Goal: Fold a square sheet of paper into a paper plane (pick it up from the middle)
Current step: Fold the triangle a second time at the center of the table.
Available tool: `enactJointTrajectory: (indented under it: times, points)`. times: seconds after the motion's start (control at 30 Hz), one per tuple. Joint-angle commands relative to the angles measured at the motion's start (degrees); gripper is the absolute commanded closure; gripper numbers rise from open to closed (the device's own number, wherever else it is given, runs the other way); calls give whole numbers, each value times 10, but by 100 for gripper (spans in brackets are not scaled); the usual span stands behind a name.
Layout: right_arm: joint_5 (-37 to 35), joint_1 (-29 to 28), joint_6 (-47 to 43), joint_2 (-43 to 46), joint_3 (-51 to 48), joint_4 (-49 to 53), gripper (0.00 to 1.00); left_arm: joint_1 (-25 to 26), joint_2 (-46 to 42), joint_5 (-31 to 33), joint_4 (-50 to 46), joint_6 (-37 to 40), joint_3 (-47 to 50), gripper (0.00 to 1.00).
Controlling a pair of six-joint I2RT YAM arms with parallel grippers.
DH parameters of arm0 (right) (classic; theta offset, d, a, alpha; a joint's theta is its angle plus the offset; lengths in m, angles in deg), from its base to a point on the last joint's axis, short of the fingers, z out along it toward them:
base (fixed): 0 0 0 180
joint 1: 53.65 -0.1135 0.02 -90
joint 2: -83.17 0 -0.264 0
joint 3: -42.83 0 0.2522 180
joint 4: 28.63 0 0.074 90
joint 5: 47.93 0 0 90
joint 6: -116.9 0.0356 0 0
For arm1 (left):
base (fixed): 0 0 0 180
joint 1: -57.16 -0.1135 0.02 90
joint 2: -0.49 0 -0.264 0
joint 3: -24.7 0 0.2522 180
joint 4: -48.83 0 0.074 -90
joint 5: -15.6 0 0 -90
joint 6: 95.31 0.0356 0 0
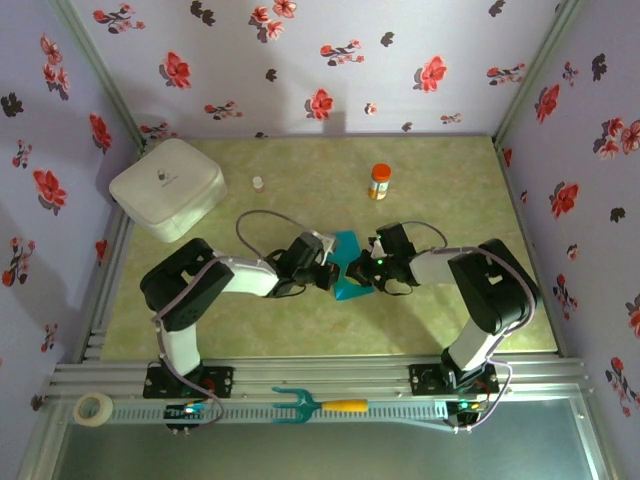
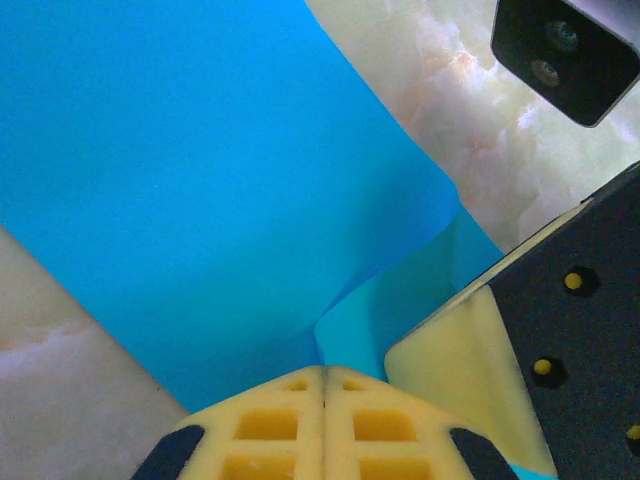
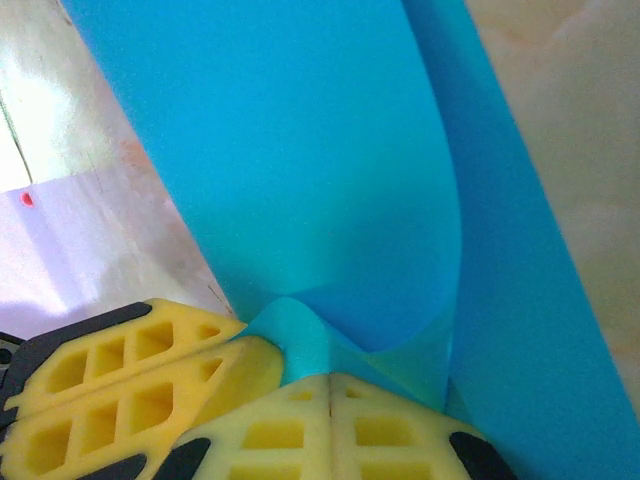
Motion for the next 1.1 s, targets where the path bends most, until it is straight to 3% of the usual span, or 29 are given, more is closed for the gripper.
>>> enactJointTrajectory:
  times: [0.0,0.27,0.53,0.83,1.07]
  points:
    - [-12,8,-4,19,16,37,98,-3,22,-1,-54,10,-3,100]
    - [-21,35,-52,16,62,100,97,-3,21,-1,-56,11,-4,100]
    - [-59,52,-51,-24,30,97,98,-3,19,-2,-56,13,-2,100]
    - [-17,70,-46,19,59,99,97,-3,18,-1,-57,14,-1,100]
    - [-24,80,-59,-15,68,102,98,-3,18,-1,-57,14,-2,100]
